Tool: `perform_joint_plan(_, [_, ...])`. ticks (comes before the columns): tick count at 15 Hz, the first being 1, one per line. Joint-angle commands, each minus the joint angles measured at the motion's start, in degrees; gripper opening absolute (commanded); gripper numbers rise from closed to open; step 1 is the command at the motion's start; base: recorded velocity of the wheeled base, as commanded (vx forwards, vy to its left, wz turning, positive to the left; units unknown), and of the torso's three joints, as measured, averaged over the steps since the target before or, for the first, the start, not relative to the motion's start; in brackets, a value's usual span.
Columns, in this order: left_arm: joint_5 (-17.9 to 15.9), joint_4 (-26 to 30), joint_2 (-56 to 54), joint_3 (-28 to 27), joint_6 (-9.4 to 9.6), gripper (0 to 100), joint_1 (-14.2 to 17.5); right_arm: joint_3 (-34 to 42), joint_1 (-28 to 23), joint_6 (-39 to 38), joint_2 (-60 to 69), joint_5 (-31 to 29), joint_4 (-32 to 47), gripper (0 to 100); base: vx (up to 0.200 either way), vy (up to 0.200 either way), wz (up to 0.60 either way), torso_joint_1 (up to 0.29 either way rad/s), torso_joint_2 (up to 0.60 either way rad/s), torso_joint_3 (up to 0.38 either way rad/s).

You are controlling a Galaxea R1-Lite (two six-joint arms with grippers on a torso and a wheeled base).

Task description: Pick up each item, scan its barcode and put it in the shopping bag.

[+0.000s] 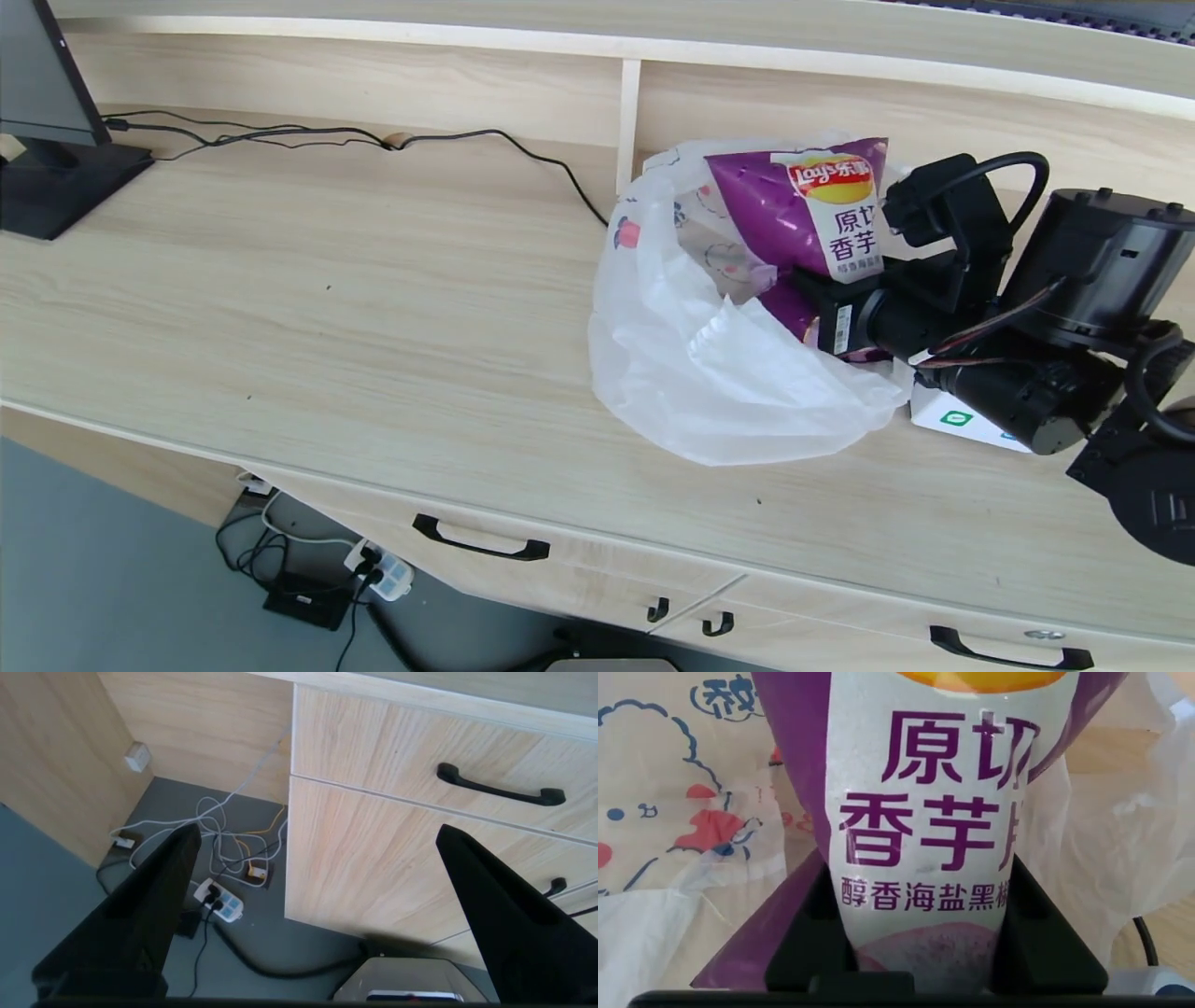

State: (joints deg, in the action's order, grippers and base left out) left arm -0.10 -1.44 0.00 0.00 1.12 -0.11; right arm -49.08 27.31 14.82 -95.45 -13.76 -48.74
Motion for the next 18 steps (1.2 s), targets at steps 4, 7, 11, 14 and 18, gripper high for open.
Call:
perform_joint_plan(4, [0.01, -0.06, 0.09, 0.00, 0.02, 100, 0.02, -0.05, 5.30, 0.03, -1.40, 2.95, -0.04, 0, 0.000, 0.000, 0.00, 0.000, 0.00, 0.000])
perform_joint_plan(7, [0.01, -0.06, 0.09, 0.00, 0.02, 100, 0.02, -4.45, 5.92, -0.06, -2.90, 3.22, 0.05, 0, 0.000, 0.000, 0.00, 0.000, 0.00, 0.000])
perform_joint_plan(11, [0.01, -0.06, 0.09, 0.00, 0.02, 100, 0.02, -4.36, 6.36, -0.32, -3.34, 3.39, 0.05, 0, 0.000, 0.000, 0.00, 0.000, 0.00, 0.000])
perform_joint_plan(14, [0.01, -0.06, 0.09, 0.00, 0.02, 100, 0.02, -4.36, 6.36, -0.32, -3.25, 3.48, 0.05, 100, 0.000, 0.000, 0.00, 0.000, 0.00, 0.000])
perform_joint_plan(18, [0.01, -0.06, 0.09, 0.00, 0.02, 100, 0.02, -4.53, 6.44, -1.11, -3.34, 3.30, -0.04, 100, 0.000, 0.000, 0.00, 0.000, 0.00, 0.000])
